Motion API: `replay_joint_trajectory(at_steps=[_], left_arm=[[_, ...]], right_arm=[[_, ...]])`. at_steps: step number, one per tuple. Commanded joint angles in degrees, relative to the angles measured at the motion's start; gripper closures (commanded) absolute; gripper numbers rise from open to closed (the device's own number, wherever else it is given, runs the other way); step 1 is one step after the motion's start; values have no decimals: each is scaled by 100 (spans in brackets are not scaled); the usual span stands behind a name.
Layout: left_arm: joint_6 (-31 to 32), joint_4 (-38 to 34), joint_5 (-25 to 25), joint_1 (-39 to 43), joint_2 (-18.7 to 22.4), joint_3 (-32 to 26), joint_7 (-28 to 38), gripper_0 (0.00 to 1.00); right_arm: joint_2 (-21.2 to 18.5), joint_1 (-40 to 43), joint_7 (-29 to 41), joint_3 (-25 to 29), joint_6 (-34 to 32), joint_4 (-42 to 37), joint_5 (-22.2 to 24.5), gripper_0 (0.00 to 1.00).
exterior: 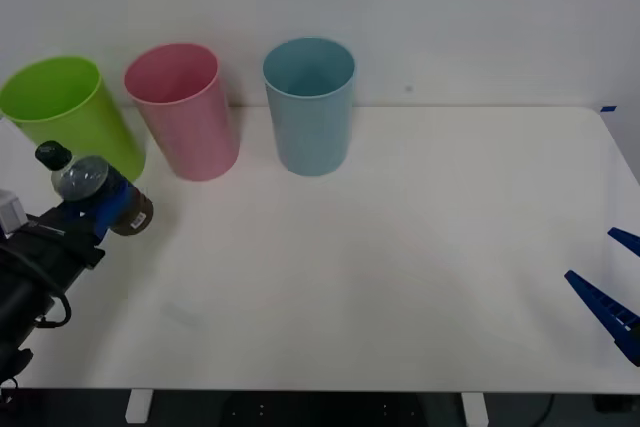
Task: Grasp the object on the table and drop it into the matching bin: aluminum can to the light blue bin, PET bottle to the pink bin.
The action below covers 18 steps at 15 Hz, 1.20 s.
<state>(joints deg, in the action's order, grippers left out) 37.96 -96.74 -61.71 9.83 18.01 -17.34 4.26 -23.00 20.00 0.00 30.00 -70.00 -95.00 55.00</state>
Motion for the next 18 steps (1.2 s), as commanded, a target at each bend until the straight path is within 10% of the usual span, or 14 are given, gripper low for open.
replay_joint_trajectory(at_steps=[1, 10, 18], left_arm=[[-43, -399, 1, 10, 1, -77, 515, 100], [-421, -1111, -35, -508, 9, -349, 1429, 100], [-1010, -610, -1151, -1774, 150, -147, 2026, 98]], right_arm=[[0, 0, 0, 0, 0, 0, 0, 0], [0, 0, 0, 0, 0, 0, 0, 0], [0, 0, 0, 0, 0, 0, 0, 0]])
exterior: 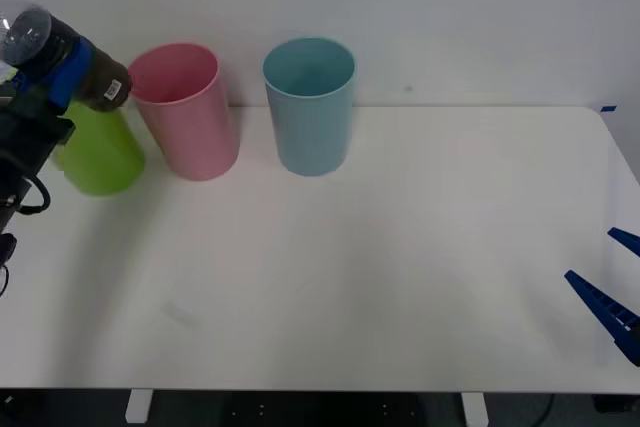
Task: Grasp the object on the table and drop it into the matching bin: aluminum can to the light blue bin, PET bottle to the pink bin.
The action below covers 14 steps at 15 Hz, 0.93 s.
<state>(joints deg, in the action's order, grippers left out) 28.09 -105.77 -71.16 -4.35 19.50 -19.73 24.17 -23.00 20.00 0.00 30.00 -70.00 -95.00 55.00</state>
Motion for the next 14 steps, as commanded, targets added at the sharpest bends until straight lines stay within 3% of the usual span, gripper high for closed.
replay_joint_trajectory(at_steps=[1, 5, 10, 14], left_arm=[[-23, 487, -293, -567, 1, 136, 35, 98], [-23, 1585, -830, -1666, 1, 356, -17, 97], [118, 2895, -1867, -2844, 1, 391, -132, 96], [302, 3062, -2130, -2993, 1, 303, -176, 95]], right_arm=[[0, 0, 0, 0, 0, 0, 0, 0], [0, 0, 0, 0, 0, 0, 0, 0], [0, 0, 0, 0, 0, 0, 0, 0], [0, 0, 0, 0, 0, 0, 0, 0]])
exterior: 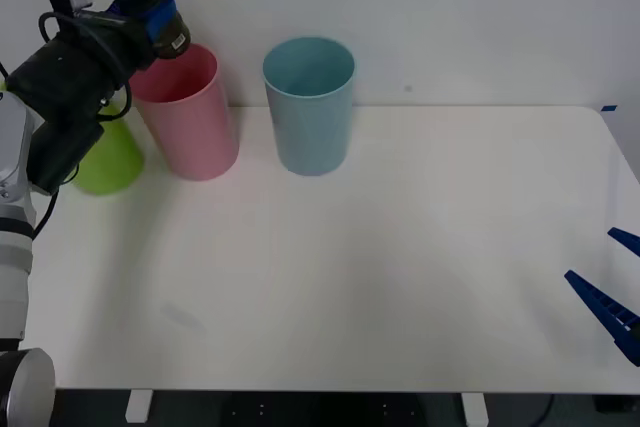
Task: Grasp the object on the table and drop it into the matching bin: aluminum can to the light blue bin, PET bottle to the pink bin.
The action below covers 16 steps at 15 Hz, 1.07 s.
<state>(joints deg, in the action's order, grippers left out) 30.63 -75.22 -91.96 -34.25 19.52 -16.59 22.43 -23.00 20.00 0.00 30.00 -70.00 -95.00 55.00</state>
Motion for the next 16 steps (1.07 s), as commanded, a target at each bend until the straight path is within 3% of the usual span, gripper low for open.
replay_joint_trajectory(at_steps=[1, 4, 5, 6, 16], left_arm=[[48, 7, -50, -2, 0, -20, -2, 95], [48, 7, -59, -2, 0, -20, -28, 87], [48, 7, -42, -2, 0, -20, -28, 60], [48, 7, 2, -2, 0, -29, -28, 0], [127, 7, 108, 50, 0, -81, 7, 0]], right_arm=[[0, 0, 0, 0, 0, 0, 0, 0], [0, 0, 0, 0, 0, 0, 0, 0], [0, 0, 0, 0, 0, 0, 0, 0], [0, 0, 0, 0, 0, 0, 0, 0], [0, 0, 0, 0, 0, 0, 0, 0]])
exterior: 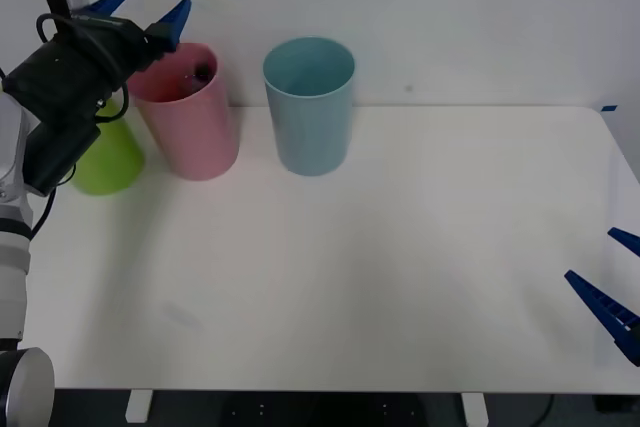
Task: Grasp the object on the table and drop it into the matching bin: aluminum can to the light blue bin, PET bottle to the pink bin.
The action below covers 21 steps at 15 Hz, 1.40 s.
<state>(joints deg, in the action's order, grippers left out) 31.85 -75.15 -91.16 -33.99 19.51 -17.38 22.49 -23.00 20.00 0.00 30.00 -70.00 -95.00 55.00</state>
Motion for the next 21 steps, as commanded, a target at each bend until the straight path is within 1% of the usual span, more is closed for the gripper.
replay_joint_trajectory(at_steps=[1, 4, 5, 6, 10, 13, 15, 19, 21], left_arm=[[5, 0, 90, 42, 0, -11, -17, 0], [119, -70, 468, 200, 35, -2, -96, 0], [172, -193, 670, 350, 70, -2, -114, 0], [190, -281, 758, 446, 79, -11, -122, 0], [260, -958, 1259, 1202, 105, -55, -193, 0], [620, -1415, 1479, 1791, 114, -310, -245, 0], [849, -1652, 1716, 2222, 211, -415, -281, 0], [1130, -1969, 2278, 2978, 553, -529, -465, 0], [1455, -1978, 2489, 3312, 633, -740, -764, 0]], right_arm=[[0, 0, 0, 0, 0, 0, 0, 0], [0, 0, 0, 0, 0, 0, 0, 0], [0, 0, 0, 0, 0, 0, 0, 0], [0, 0, 0, 0, 0, 0, 0, 0], [0, 0, 0, 0, 0, 0, 0, 0], [0, 0, 0, 0, 0, 0, 0, 0], [0, 0, 0, 0, 0, 0, 0, 0], [0, 0, 0, 0, 0, 0, 0, 0], [0, 0, 0, 0, 0, 0, 0, 0]])
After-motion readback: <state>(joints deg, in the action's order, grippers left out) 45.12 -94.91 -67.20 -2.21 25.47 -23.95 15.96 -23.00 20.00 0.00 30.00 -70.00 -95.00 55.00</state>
